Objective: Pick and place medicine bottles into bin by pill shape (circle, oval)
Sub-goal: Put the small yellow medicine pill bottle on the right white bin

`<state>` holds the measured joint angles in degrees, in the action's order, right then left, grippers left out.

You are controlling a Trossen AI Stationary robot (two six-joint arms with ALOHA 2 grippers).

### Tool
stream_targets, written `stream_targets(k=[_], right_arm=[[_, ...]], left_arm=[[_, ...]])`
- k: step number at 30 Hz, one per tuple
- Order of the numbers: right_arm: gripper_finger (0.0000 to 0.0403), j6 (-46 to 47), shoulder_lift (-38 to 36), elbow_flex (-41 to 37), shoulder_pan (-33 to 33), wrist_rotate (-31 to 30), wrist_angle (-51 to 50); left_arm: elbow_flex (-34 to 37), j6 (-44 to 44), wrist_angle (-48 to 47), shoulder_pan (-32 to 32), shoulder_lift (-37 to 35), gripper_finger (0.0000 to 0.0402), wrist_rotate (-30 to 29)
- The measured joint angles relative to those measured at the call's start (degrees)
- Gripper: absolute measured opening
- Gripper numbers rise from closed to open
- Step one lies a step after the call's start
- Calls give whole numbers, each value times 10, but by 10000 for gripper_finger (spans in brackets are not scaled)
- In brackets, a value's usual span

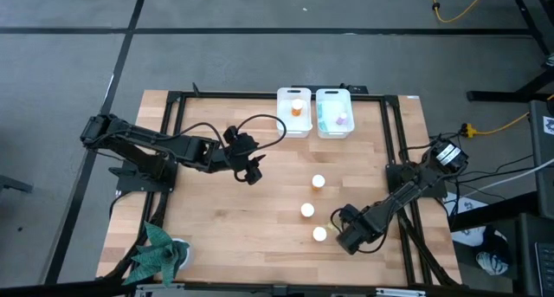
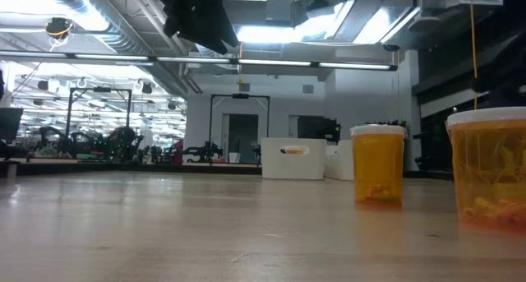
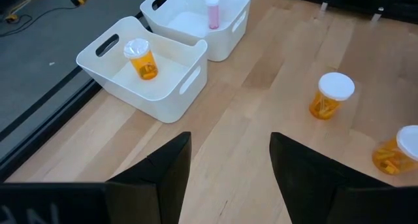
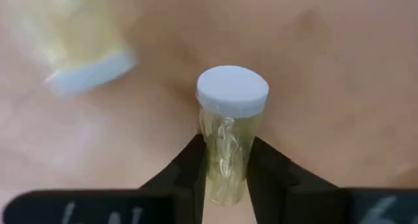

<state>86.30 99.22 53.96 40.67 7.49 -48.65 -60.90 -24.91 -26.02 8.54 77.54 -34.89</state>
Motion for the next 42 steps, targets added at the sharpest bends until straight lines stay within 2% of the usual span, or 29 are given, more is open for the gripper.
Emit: stream_targets(k=[3,7,9,12,16,19,21,25,29,32,37,42], right_arm=[[86,-15,-14,-2,-12,-31,-58],[99,-34,-55,-2,-35,-108,-145],[99,-41,-84,-2,-50,-169,-185],[96,-44,-134,-2,-78,-294,-229],[96,-76,-205,-2,-131,-458,-233],[96,-117,-250,-1,-188,-526,-218],[96,-160,-271,-1,-236,-542,-202],[96,-289,-290,-1,-338,-519,-124],[96,-457,-280,-5,-446,-385,7],[96,-580,-270,-16,-515,-331,103],[96,-642,-255,-17,-622,-325,148],[96,-694,-221,-18,-712,-195,183]], left_arm=[[0,0,0,0,0,199,0],[0,-1,0,0,0,199,0],[0,-1,0,0,0,199,0],[0,-1,0,0,0,199,0],[0,-5,0,0,0,199,0],[0,-5,2,0,0,199,0],[0,-5,2,0,0,199,0],[0,-5,3,0,0,199,0],[0,-5,3,0,0,199,0],[0,-5,3,0,0,199,0],[0,-2,3,0,0,199,0],[0,-2,2,0,0,199,0]])
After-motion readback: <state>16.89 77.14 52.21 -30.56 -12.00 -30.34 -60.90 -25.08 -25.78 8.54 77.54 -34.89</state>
